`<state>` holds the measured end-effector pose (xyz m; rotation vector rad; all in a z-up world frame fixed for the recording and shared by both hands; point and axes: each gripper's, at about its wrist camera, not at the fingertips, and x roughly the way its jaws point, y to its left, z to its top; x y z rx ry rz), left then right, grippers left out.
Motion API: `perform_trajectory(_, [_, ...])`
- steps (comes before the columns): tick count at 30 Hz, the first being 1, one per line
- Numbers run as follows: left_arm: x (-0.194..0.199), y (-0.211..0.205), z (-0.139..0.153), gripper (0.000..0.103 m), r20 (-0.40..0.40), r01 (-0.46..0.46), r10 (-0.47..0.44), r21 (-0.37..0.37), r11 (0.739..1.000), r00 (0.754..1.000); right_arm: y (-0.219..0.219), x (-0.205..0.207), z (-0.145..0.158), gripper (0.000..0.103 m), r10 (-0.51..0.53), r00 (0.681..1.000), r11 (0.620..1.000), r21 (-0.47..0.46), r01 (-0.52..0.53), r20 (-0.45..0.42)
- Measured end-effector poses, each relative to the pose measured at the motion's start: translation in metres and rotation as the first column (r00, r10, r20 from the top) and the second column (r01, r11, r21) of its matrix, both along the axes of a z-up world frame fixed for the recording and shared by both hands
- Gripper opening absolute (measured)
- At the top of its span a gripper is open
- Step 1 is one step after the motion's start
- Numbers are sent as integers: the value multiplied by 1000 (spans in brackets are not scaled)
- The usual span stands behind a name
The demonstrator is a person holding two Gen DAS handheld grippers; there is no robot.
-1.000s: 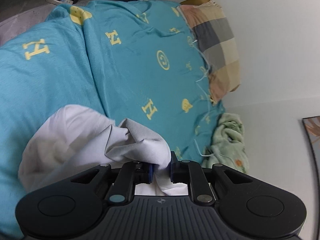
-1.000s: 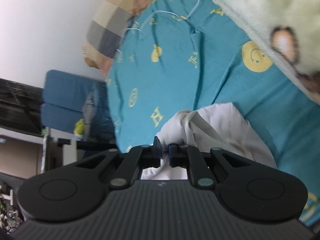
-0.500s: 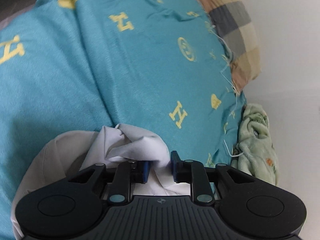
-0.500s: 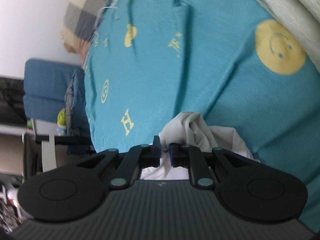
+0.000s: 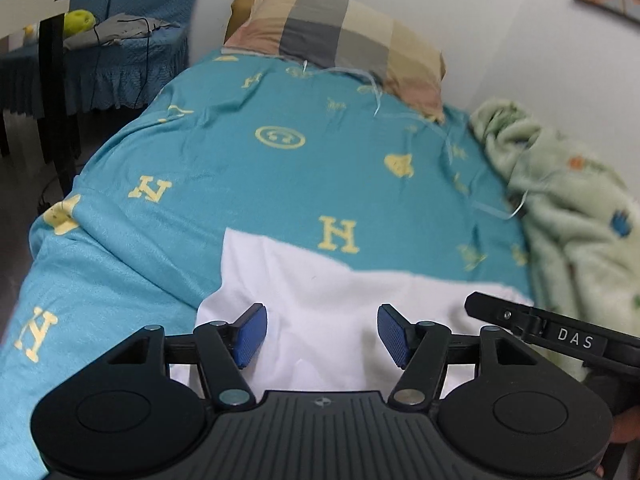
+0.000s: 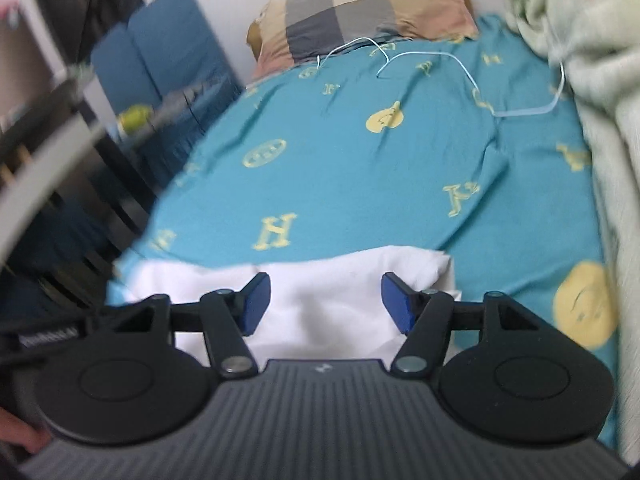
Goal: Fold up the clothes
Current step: 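Open both grippers and lift them above the folded shirt bundle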
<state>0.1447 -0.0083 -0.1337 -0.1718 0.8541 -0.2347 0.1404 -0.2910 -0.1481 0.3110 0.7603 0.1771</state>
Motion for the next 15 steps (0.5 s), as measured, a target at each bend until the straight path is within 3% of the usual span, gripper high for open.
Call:
perform_trajectory(7, [7,-6,-17,64,-18,28,-27,67,997,999,9,15,-25,62,29,999,995,-99,-31,-24])
perform_trajectory(15, [-18,-3,0,64,6,46,-46,50,998,999,6,3,-6,63,0,1000,999,-43,-1,-9])
